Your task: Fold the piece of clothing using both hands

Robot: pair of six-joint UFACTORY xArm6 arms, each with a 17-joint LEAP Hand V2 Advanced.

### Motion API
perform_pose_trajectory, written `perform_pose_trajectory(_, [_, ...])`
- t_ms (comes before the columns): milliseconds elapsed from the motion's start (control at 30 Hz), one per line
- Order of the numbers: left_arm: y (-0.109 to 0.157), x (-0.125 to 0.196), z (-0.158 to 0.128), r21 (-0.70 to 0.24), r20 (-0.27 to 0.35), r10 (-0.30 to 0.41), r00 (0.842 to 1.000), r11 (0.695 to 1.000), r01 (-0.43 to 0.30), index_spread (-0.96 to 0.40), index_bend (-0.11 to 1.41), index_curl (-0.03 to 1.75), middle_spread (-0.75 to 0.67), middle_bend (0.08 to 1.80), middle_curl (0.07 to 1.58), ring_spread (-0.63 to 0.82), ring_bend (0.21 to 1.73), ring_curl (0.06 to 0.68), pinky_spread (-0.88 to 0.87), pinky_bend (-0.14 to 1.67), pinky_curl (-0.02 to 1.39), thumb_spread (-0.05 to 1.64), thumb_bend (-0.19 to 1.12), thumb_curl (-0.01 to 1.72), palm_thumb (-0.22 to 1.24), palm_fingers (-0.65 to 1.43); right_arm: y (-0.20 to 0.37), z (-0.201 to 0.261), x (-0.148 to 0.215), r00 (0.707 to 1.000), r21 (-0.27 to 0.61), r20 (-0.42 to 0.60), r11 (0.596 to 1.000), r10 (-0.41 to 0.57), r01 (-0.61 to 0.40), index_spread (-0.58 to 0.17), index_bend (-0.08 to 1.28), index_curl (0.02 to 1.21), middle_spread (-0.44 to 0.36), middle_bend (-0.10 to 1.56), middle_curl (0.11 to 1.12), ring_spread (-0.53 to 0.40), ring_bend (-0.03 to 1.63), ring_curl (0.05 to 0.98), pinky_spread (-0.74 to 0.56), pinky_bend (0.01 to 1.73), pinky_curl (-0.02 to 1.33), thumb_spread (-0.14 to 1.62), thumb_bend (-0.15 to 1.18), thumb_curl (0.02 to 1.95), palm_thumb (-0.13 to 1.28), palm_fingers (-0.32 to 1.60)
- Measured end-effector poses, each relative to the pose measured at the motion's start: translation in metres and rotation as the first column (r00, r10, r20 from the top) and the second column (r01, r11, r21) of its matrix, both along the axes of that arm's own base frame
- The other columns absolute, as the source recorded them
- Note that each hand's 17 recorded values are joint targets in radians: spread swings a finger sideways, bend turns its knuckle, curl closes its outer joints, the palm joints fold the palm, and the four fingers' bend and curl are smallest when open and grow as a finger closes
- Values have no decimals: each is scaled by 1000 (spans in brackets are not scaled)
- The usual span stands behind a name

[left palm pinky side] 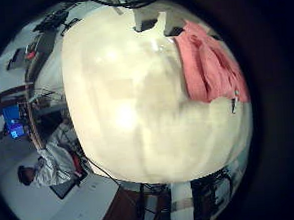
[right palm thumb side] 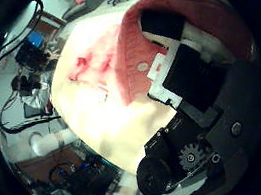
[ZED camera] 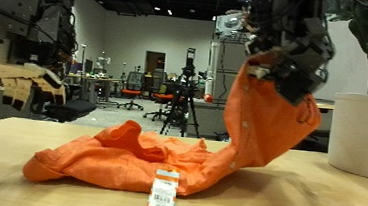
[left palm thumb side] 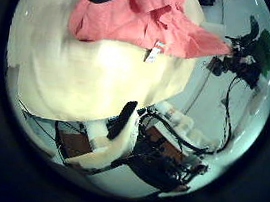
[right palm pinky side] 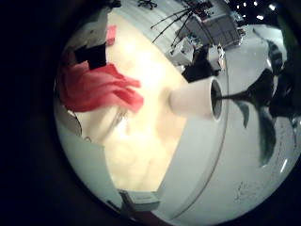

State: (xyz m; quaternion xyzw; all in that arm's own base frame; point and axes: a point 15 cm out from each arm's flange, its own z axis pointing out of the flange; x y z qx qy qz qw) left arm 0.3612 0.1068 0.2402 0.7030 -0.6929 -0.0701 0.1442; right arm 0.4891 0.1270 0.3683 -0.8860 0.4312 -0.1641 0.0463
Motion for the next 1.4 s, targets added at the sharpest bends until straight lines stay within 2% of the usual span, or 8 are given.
perform_pose_trajectory(300, [24,-14,-3,-14,-2,42,999,999,-42,97,177,345,263,181,287,496,426,231,496,218,322,1124,-19,275,278,40,130,16,10,975,16,47,976,215,-216,-324,915,937,-147,1207,778,-231,1327,616,-319,1231,690,1128,-14,525,1014,1124])
perform_pose_trajectory(567, [46,-25,-3,-27,5,87,996,996,-87,96,175,344,262,183,290,496,426,229,496,217,323,1153,-9,272,297,41,220,-26,-3,946,99,-41,944,321,-316,-326,900,945,-148,1203,781,-231,1324,613,-332,1224,682,1141,-13,522,1005,1128])
perform_pose_trajectory(867, [65,-34,-1,-35,13,132,991,991,-131,97,176,343,266,183,291,496,425,228,496,215,323,1258,7,280,433,42,294,-87,-29,892,196,-159,899,424,-392,-330,862,943,-150,1178,765,-239,1299,599,-350,1203,665,1187,-19,506,948,1128])
perform_pose_trajectory(967, [67,-35,-2,-39,12,132,991,991,-132,97,175,343,268,185,293,496,424,227,496,214,323,1275,2,280,463,44,309,-99,-37,876,206,-174,887,449,-414,-342,778,913,-167,1126,731,-253,1244,572,-432,1131,623,1234,-12,487,925,1054])
perform_pose_trajectory(1067, [68,-38,-2,-40,8,136,991,990,-136,97,174,342,269,184,294,496,424,226,496,213,323,1288,-6,281,476,44,303,-112,-25,875,204,-183,888,448,-411,-355,610,885,-184,1031,707,-276,1200,573,-516,1027,596,1252,-2,483,941,595])
perform_pose_trajectory(1167, [68,-39,-5,-43,3,130,992,991,-129,97,176,342,270,182,294,495,425,227,496,211,322,1298,-9,281,485,46,307,-112,-17,876,230,-161,880,455,-414,-383,560,833,-197,945,671,-288,1130,536,-430,911,550,1238,2,495,985,366])
perform_pose_trajectory(1333, [64,-42,-8,-49,-8,125,992,991,-125,97,177,343,270,182,293,494,425,228,496,209,322,1295,-11,284,494,47,300,-88,3,886,296,-103,864,452,-406,-389,527,765,-163,761,601,-226,977,478,-103,839,506,1173,5,534,1066,94])
perform_pose_trajectory(1400, [64,-41,-6,-48,-3,125,992,991,-125,97,177,344,270,182,293,494,424,228,496,209,323,1294,-11,284,495,47,292,-74,12,894,309,-83,864,441,-398,-389,493,723,-143,714,570,-183,916,445,16,843,484,1146,-5,550,1074,84])
